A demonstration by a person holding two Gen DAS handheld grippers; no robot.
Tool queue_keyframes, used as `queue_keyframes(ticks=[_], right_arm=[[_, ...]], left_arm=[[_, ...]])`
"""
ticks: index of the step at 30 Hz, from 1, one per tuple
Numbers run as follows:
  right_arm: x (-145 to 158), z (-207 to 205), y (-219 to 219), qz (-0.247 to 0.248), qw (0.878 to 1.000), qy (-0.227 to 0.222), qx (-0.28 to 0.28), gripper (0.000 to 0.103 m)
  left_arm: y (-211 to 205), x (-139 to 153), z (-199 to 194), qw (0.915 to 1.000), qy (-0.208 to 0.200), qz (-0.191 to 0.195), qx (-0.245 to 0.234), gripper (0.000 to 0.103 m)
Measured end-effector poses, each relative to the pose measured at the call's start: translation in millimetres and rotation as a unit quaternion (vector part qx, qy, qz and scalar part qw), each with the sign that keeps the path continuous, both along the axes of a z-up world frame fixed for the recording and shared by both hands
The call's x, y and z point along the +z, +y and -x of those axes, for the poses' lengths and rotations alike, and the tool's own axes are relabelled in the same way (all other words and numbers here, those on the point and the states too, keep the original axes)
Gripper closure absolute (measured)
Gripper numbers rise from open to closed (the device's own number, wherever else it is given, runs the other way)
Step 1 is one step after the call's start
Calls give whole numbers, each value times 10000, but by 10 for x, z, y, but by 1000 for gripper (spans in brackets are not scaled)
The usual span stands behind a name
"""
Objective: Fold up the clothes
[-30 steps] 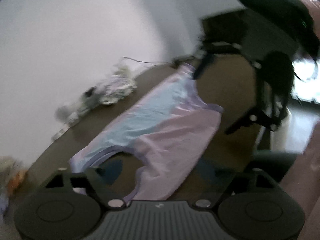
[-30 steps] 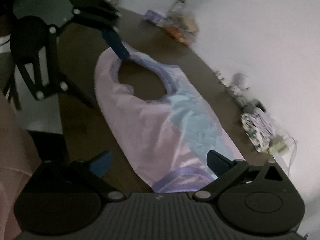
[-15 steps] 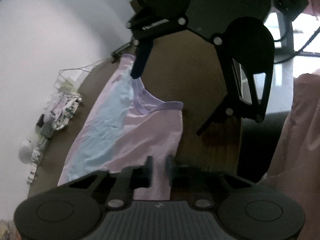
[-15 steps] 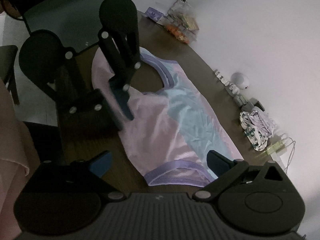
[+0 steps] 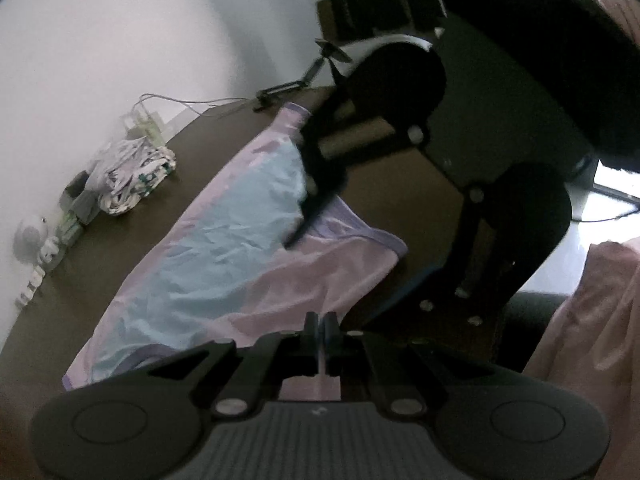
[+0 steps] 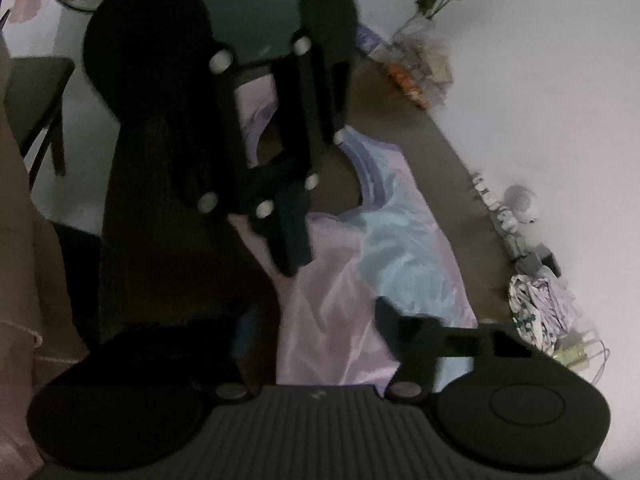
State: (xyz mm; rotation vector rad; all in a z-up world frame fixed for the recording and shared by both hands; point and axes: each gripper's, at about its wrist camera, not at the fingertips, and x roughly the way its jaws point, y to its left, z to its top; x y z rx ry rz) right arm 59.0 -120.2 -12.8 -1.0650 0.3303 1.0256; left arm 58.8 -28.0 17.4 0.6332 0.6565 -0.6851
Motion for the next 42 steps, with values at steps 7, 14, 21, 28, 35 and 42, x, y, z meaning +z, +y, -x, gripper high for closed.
queue_keyframes(ticks=[7,14,21,28,35,42], right_arm=[[-72,-16,104,291,9995,-83,-49,99],[147,-104,54,-185,9984,236,-488,101],[228,-40,1,-443,9962,467,-586,101],[-9,87,2,-488,9958,209,-746,78],[39,17,34,-643,9908,-37,-1187,102],[281,-58,-70,-924,9844,-24,-1500,102]], left_arm=[[77,104,-10,9989,81,462,90,91],[7,-28,298,9967,-801,75,138,40],[-100,-264,211,9939,-1012,-403,180,102],[5,-104,121,9944,-1007,-124,307,102],[-43,-177,282,9881,-1446,-260,453,84],[48,-454,617,9646,-2290,-1004,838,73]])
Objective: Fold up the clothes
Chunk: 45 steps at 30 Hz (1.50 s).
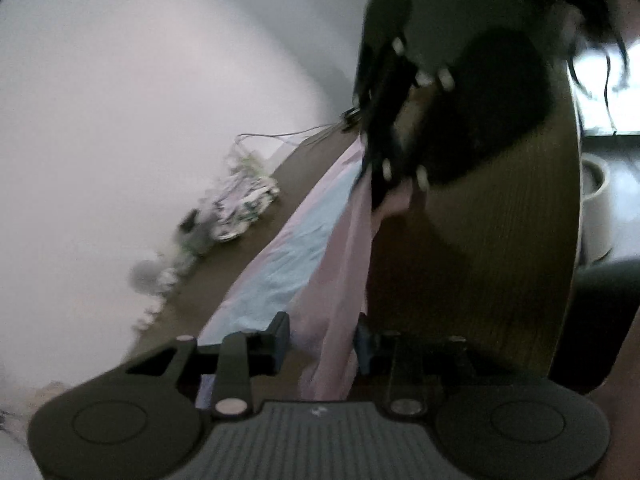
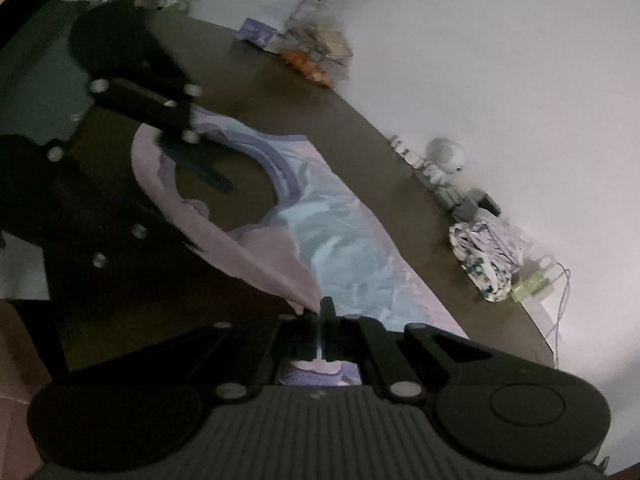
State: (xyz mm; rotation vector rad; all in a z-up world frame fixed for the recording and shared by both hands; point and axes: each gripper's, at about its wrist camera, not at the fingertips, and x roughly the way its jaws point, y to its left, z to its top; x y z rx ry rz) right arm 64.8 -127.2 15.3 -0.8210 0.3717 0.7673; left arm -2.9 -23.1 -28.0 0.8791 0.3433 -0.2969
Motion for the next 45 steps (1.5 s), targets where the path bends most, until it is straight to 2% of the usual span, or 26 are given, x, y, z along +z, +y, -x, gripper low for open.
queue_keyframes(ticks=[5,11,16,20,24,32,34,37,40,45], right_arm=[[33,15,-8,34,10000,-5,-26,102],[23,31,-20,24,9999,37,-108,102],[3,36,-37,13,9997,106,-197,102],[-7,45,-19,16,9996,139,-249,102],[-15,51,-5,12,9993,160,-347,102],[6,52,27,83,9989,135,-435,102],[10,44,38,92,9989,136,-446,102],[14,35,40,98,9988,162,-456,102],[1,42,31,162,9988,214,-410,102],[42,60,28,336,9985,384,-199,102]], left_arm=[[224,-126,68,9980,-129,-520,340,76],[568,-267,47,9902,-350,-1140,727,76],[839,-313,5,9853,-370,-1416,887,77],[974,-314,-14,9856,-306,-1481,760,78],[1033,-320,-17,9857,-102,-1633,413,89],[1147,-282,16,9858,205,-1665,-7,94],[1154,-286,23,9841,328,-1739,-124,103],[1169,-308,45,9816,291,-1878,-197,103],[1242,-209,18,9863,341,-1615,-48,103],[1296,-17,69,9852,308,-1676,-160,103]])
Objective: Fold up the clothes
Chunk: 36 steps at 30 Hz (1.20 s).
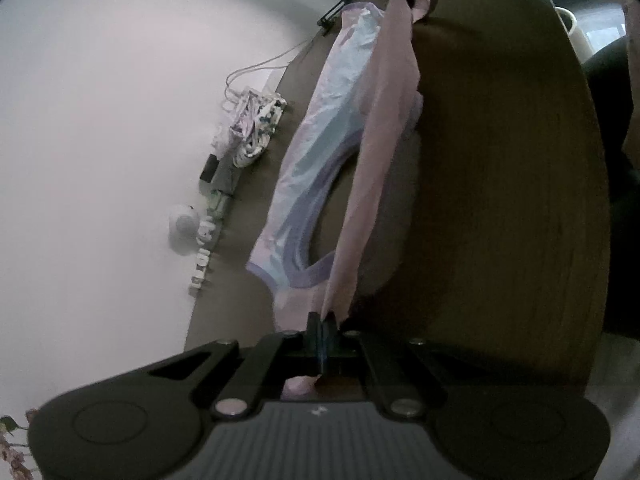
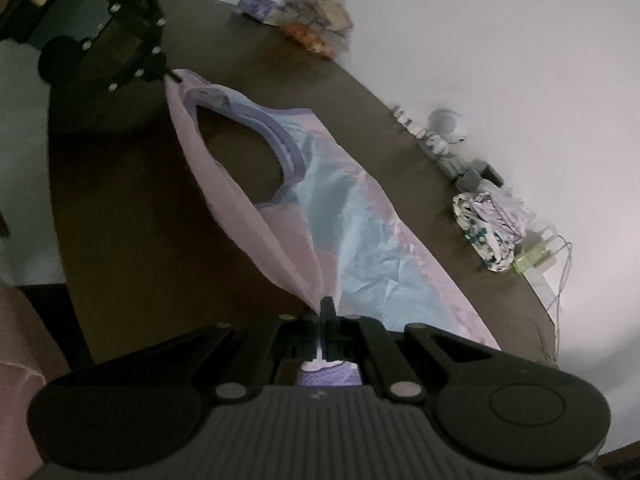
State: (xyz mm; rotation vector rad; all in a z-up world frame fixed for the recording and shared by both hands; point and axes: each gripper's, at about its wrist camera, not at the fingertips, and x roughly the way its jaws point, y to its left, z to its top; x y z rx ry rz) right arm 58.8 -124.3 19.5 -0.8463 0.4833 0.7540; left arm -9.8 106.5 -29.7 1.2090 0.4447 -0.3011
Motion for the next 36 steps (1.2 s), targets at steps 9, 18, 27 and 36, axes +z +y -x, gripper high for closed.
queue_keyframes(ticks=[9,18,27,36], right_arm=[[377,-561,-25,147,9948,944,341,102],[440,-2606,-126,-120,9473,3201,102,101],[-60,-3455,-388,-1148,8940,4329,134,99],[-53,-3037,-672,-2065,8868,4127,260,62]], left_arm=[[-1,548,-521,9989,259,-30,-391,103],[64,818,-2396,9737,2225,337,-347,101],[293,548,-3162,9357,3298,1253,-23,94],[787,882,-2917,9102,2328,3385,534,63]])
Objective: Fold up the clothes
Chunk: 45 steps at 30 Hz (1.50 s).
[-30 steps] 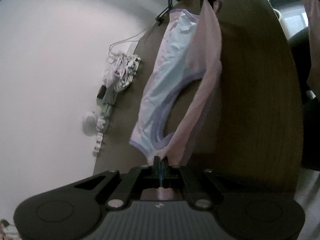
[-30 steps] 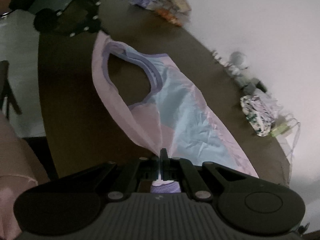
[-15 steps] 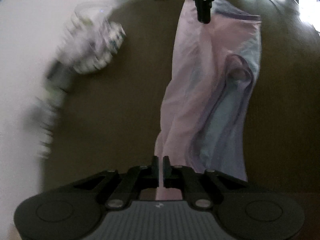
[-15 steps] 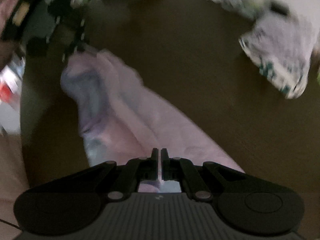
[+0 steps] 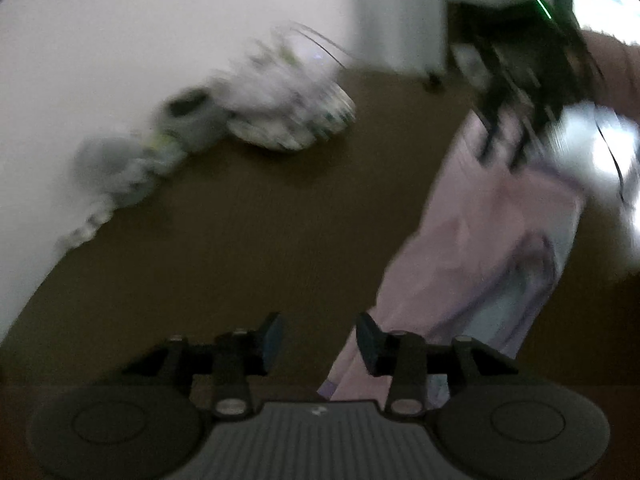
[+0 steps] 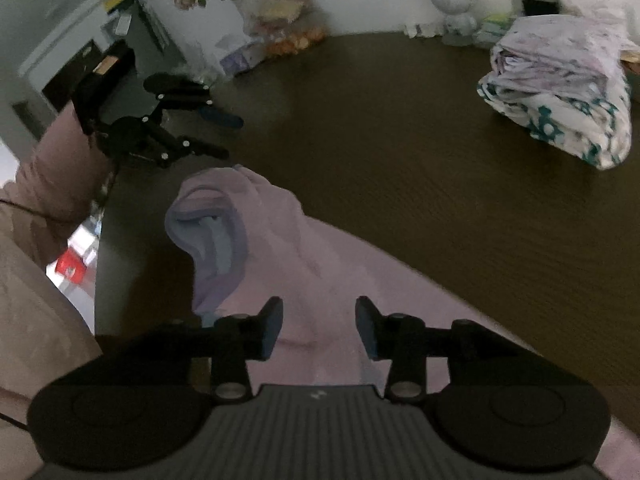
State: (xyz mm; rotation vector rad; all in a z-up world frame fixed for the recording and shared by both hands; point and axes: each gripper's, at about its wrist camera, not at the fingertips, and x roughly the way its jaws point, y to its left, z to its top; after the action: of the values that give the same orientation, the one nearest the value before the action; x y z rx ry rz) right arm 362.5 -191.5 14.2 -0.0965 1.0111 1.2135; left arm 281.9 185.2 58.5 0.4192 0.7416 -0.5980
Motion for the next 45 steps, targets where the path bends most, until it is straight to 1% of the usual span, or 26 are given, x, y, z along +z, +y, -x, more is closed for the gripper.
queue_keyframes(ticks=[1,2,3,4,5,6,7,9,11,15,19,21,24,27,28,29,30,31,33,34,35,36,38,41,43,45], right_arm=[[-16,51,-25,5,10000,-43,-82,62],[-37,99,-49,20,9998,-85,-164,63],[-75,128,-63,82,9996,-112,-251,65],[-114,139,-73,140,9992,-108,-348,67],[-141,146,-71,195,9988,-127,-441,76],[-164,151,-68,243,9983,-139,-519,82],[-171,152,-60,256,9982,-120,-528,90],[-183,208,-28,329,9985,-117,-413,95],[-172,276,12,517,9978,-286,-316,101],[-60,235,6,545,9946,-660,-580,102],[-64,102,-29,577,9928,-721,-760,102],[-139,42,-38,620,9925,-671,-815,102],[-194,6,-84,489,9932,-584,-882,102],[-186,25,-162,264,9931,-514,-1025,93],[-145,49,-214,125,9918,-533,-1154,80],[-89,79,-284,-44,9895,-571,-1324,71],[-19,131,-376,-237,9862,-626,-1516,58],[47,191,-461,-408,9824,-683,-1689,57],[139,394,-577,-563,9773,-808,-1878,54],[184,495,-635,-640,9744,-871,-1972,46],[221,601,-686,-695,9716,-935,-2061,38],[214,725,-707,-654,9696,-1004,-2133,36],[155,932,-741,-531,9649,-1109,-2322,34],[28,1148,-807,-286,9543,-1249,-2701,32],[-61,1170,-875,-177,9424,-1316,-3071,33],[-132,1141,-934,-233,9347,-1338,-3284,38]], left_arm=[[22,-15,62,9998,-19,150,87,66],[21,-52,120,9997,-15,217,117,66],[11,-113,144,9997,-5,214,126,70],[16,-189,141,9996,51,227,157,78],[20,-262,129,9993,155,264,229,83],[26,-303,130,9990,210,316,252,91],[31,-339,132,9986,258,370,267,94],[21,-398,146,9981,318,460,254,96],[-30,-444,177,9982,332,465,187,97],[-70,-568,215,9988,320,289,226,97],[-79,-624,250,9989,233,222,332,97],[-92,-626,274,9989,181,203,381,97],[-113,-628,312,9987,105,173,460,97],[-137,-613,337,9983,74,134,561,96],[-146,-603,344,9981,70,118,598,93],[-152,-579,357,9978,53,152,646,89],[-150,-532,383,9970,-17,260,732,79],[-168,-452,436,9958,-130,453,784,71],[-209,-283,550,9918,-366,857,874,62],[-322,-236,615,9917,-476,880,812,56],[-447,-195,682,9917,-585,877,734,52],[-573,-154,749,9916,-694,873,656,49],[-825,-72,882,9908,-912,867,499,48],[-1289,-110,916,9913,-940,845,358,49],[-1587,-181,880,9917,-916,854,294,66],[-1880,-271,814,9924,-882,804,306,76]])
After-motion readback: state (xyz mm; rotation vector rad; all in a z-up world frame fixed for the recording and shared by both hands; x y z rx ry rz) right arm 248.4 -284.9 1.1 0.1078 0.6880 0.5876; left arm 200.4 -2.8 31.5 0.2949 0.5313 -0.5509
